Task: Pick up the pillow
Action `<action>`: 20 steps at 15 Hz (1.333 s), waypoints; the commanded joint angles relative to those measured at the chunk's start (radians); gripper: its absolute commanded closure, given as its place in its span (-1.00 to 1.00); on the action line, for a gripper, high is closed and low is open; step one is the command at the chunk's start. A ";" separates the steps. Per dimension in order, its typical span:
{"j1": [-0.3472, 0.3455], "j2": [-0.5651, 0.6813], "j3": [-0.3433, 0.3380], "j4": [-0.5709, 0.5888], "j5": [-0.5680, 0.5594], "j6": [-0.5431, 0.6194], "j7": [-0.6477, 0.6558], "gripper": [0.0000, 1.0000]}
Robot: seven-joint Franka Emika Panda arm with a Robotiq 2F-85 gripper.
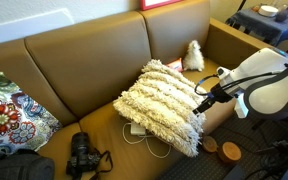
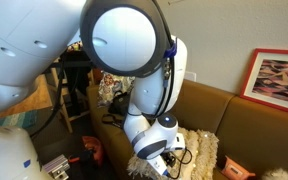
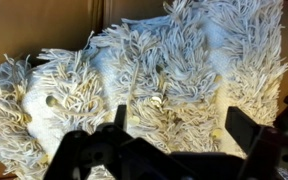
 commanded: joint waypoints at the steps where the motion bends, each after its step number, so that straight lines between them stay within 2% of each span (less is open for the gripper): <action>1: -0.021 0.042 0.008 0.023 -0.023 0.015 -0.022 -1.00; 6: -0.017 0.062 -0.002 0.049 -0.028 0.002 -0.020 -1.00; 12: 0.005 0.132 -0.027 0.148 -0.003 -0.061 -0.014 -1.00; 17: -0.005 0.197 -0.020 0.226 0.008 -0.111 -0.028 -1.00; 18: -0.007 0.209 -0.017 0.240 0.012 -0.124 -0.030 -0.54; 19: -0.008 0.217 -0.014 0.253 0.016 -0.141 -0.033 -0.47; 20: -0.009 0.224 -0.013 0.263 0.020 -0.152 -0.037 -0.32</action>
